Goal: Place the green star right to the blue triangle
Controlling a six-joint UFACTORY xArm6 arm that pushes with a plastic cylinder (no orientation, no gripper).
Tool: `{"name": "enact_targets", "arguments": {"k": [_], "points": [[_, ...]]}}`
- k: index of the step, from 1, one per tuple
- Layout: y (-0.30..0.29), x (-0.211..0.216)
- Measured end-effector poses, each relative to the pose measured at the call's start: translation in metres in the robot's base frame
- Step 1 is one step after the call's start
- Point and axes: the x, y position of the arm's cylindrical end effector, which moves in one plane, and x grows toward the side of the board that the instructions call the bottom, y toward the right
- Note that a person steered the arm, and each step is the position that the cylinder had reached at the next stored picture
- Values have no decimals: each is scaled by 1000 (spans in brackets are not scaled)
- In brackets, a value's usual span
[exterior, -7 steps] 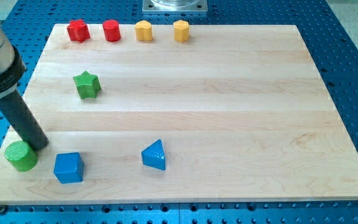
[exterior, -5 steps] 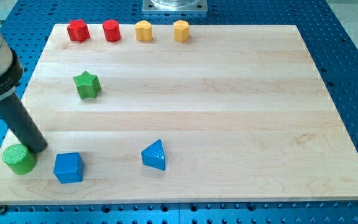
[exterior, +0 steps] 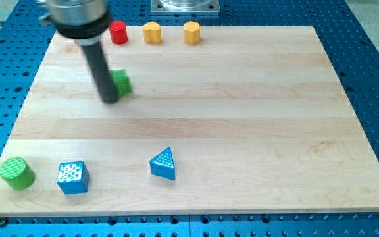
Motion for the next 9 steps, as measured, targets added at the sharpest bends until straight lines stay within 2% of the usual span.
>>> {"name": "enact_targets", "arguments": {"k": [1,2,3,4,5,6,7,8,9], "points": [[-46,-3],[-63,-40],[23,-48],[133,-24],[154,-14],[99,-34],[60,-34],[73,9],[130,63]]}}
